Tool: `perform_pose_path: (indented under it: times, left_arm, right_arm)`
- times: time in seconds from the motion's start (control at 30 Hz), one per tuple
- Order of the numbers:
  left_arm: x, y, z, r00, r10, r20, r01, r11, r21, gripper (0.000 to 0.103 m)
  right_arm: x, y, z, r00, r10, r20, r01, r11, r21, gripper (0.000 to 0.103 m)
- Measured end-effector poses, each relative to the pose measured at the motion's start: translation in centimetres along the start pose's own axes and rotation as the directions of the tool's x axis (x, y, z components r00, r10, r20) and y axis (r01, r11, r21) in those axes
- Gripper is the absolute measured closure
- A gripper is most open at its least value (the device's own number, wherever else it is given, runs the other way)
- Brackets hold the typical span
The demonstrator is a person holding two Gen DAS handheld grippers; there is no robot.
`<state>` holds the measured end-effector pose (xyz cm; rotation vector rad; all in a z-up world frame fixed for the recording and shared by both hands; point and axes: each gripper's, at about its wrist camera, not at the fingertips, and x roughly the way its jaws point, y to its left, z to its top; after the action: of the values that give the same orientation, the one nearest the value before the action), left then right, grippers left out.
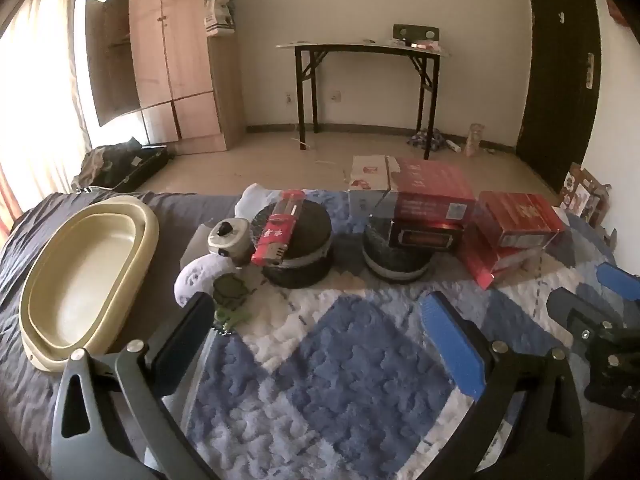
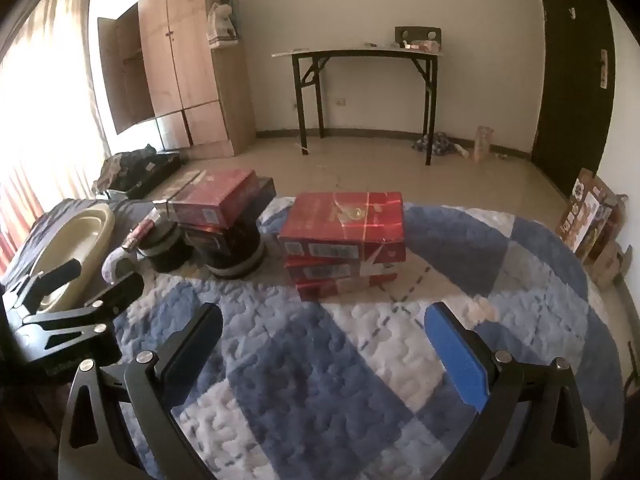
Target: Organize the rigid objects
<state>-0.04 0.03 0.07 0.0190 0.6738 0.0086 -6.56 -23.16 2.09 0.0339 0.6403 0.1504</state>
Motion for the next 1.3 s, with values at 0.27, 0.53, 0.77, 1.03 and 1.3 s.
perform_pose_path:
  times: [0.27,0.53,0.77,1.03,1.3]
  left_arm:
    - [0.0,-0.3,-0.5,1.0,-0.02,0.005,0.02,1.0,0.007,0.0]
    - [-0.1,-0.7,-0.3,1.0,-0.025,0.018,0.024,0.999,0.024,0.0]
    - [-0.3,0.2,-0.4,0.999,-0.016,0.037,0.016,1.0,0.009,0.0]
    - [-0.9,0.8,0.0,0.996,-0.07,0.048,0.07,0.998,0.008,0.0]
    - [-1.7,0.6,0.3,0.996,-0.071,0.05,0.071,0.997,0.011,0.0]
  right_arm:
    - [0.4,-0.8,-0.3,1.0,0.026,-0.008,-0.026,0.998,0.05,0.0]
    - [-0.9,-1.3,-0.5,1.0,0.025,0.018,-0.026,0.997,0.067,0.0]
    - [-2.6,-1.2,-0.8,0.997,0.052,0.051,-0.055,0.996,0.074,0.0]
    - [-3.1,-1.6,-0.3,0.998,0.02,0.058,-0.025,0.996,0.086,0.0]
    - [-2.3,-1.8,-0.4,0.998,0.048,0.031,-0.052,0.992,0.119,0.0]
